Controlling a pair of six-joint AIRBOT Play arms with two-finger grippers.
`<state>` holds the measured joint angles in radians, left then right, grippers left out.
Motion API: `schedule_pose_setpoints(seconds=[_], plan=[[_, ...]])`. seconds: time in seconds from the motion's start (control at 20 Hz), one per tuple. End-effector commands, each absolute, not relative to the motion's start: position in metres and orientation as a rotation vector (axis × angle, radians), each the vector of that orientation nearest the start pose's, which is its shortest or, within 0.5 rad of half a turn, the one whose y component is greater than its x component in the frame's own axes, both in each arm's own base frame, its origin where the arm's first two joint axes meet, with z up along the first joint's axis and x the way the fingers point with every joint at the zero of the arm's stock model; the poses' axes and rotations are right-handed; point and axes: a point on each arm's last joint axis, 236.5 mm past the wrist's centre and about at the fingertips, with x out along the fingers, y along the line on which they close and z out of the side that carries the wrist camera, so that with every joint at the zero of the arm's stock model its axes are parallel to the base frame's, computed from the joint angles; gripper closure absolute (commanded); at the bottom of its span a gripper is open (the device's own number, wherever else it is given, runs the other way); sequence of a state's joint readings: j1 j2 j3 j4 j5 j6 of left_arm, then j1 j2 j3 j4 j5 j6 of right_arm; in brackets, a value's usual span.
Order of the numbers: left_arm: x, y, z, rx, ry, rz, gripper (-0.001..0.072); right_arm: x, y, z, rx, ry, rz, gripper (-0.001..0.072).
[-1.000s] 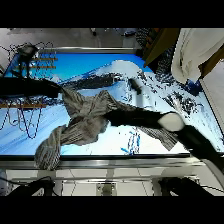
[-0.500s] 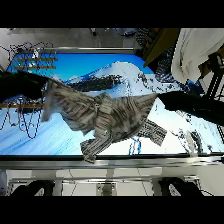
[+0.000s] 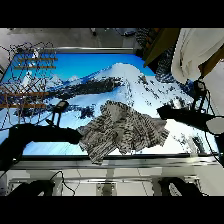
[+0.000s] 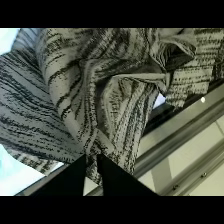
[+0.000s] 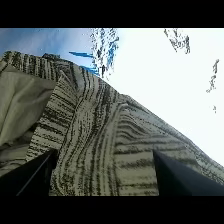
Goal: Fold the clothes and pants, and hang the long-sleeved shirts on hangers.
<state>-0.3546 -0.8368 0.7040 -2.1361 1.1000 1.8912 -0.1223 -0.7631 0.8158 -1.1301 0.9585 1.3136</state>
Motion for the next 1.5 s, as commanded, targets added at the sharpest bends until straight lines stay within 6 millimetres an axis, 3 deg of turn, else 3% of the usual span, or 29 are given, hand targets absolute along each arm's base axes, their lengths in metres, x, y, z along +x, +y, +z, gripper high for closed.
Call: schedule_pose_setpoints(seconds=[0.0, 0.15, 0.2, 0.35, 0.45, 0.6, 0.75, 0.8, 0.85, 0.9, 0.95, 1.0, 1.1, 1.25, 1.45], plan=[[0.193, -0.22, -0.005, -0.014, 1.239, -0.837, 0.0376, 0.324, 0.059, 0.081, 0.24, 0.883, 0.292, 0.002], [0.21, -0.222, 0.012, -0.028, 1.175, -0.822, 0.0376, 0.301, 0.117, 0.094, 0.291, 0.898, 0.553, 0.0077], [0.222, -0.223, 0.023, -0.036, 1.133, -0.813, 0.0376, 0.299, 0.126, 0.09, 0.281, 0.909, 0.576, 0.0077], [0.259, -0.227, 0.062, -0.023, 0.96, -0.801, 0.0376, 0.295, 0.147, 0.044, 0.289, 1.023, 0.584, 0.0077], [0.274, -0.23, 0.08, -0.003, 0.876, -0.802, 0.0377, 0.294, 0.161, 0.007, 0.319, 1.117, 0.582, 0.0076], [0.28, -0.229, 0.083, -0.008, 0.856, -0.789, 0.0434, 0.3, 0.188, -0.029, 0.334, 1.181, 0.607, 0.0072], [0.282, -0.23, 0.073, -0.009, 0.884, -0.786, 0.0435, 0.299, 0.218, -0.045, 0.36, 1.198, 0.664, 0.0084], [0.283, -0.23, 0.069, -0.009, 0.896, -0.785, 0.0435, 0.298, 0.224, -0.049, 0.356, 1.208, 0.672, 0.0118], [0.284, -0.231, 0.064, -0.008, 0.91, -0.783, 0.0435, 0.298, 0.227, -0.05, 0.35, 1.203, 0.675, 0.021], [0.285, -0.231, 0.059, -0.006, 0.923, -0.783, 0.0434, 0.299, 0.229, -0.049, 0.342, 1.191, 0.679, 0.0388], [0.285, -0.231, 0.055, 0.001, 0.933, -0.785, 0.0435, 0.3, 0.23, -0.047, 0.342, 1.184, 0.681, 0.0601], [0.286, -0.232, 0.05, 0.011, 0.943, -0.788, 0.0434, 0.302, 0.23, -0.041, 0.337, 1.173, 0.691, 0.0685], [0.288, -0.232, 0.04, 0.043, 0.956, -0.802, 0.0435, 0.304, 0.237, -0.018, 0.309, 1.15, 0.748, 0.0701], [0.294, -0.235, 0.036, 0.093, 0.947, -0.83, 0.0434, 0.302, 0.248, 0.045, 0.236, 1.074, 0.876, 0.0699], [0.318, -0.246, 0.068, 0.272, 0.78, -0.926, 0.0434, 0.279, 0.244, 0.136, 0.036, 0.96, 1.012, 0.07]])
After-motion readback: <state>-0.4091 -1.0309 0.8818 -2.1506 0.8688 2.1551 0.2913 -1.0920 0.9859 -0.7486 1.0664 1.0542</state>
